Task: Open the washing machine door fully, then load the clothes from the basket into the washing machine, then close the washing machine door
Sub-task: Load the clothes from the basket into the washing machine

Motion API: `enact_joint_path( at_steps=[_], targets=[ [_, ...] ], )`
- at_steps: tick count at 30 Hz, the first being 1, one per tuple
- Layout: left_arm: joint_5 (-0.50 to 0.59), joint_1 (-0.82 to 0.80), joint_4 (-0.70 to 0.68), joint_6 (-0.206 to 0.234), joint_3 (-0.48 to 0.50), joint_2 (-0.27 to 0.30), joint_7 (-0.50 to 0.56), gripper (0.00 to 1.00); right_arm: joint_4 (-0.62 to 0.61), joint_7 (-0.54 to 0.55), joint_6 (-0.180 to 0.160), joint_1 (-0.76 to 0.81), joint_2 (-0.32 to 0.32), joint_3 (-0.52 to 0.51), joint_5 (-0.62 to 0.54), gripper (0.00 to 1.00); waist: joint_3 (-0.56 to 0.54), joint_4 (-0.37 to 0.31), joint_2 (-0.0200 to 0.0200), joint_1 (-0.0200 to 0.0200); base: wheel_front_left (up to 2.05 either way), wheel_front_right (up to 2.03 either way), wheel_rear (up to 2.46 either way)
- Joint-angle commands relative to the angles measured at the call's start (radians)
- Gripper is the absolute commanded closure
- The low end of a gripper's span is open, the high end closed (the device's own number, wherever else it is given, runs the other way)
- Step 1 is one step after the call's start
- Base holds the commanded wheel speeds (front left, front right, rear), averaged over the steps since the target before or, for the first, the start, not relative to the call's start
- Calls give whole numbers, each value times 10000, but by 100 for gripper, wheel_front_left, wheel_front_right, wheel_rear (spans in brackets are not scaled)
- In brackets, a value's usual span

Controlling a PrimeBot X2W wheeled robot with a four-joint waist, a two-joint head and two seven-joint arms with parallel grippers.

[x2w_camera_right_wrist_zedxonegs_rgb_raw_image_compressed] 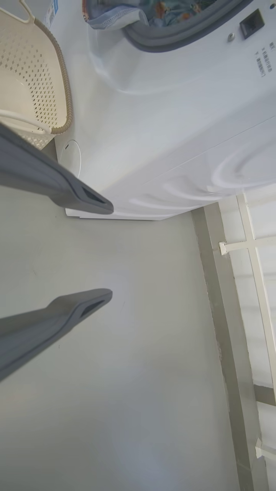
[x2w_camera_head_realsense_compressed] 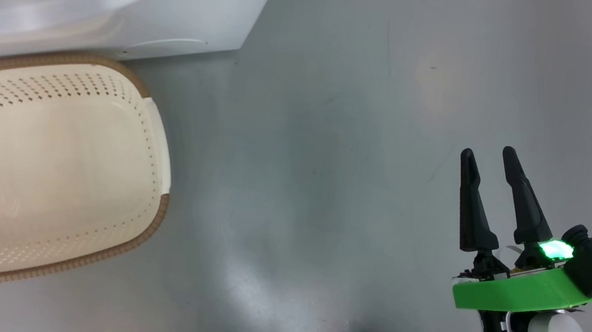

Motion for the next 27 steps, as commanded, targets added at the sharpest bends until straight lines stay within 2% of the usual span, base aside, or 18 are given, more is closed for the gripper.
enact_joint_path(
  at_steps=[1,8,15,27],
  targets=[
    [-165,72,-74,-16,64,393,-51,0,-194,-48,16,53,-57,200,0,0,-59,78,0,0,0,0,0],
    [-430,367,255,-16,-64,161,-51,0,-138,-48,16,74,-57,157,-116,0,-268,289,0,0,0,0,0],
    [-542,1138,215,-16,303,-414,-51,0,-71,-48,16,57,-57,116,-276,0,-593,564,0,0,0,0,0],
    [-251,3202,-922,-16,634,-1265,-51,0,2,-48,16,269,-57,-192,-649,0,-1222,1258,0,0,0,0,0]
  ],
)
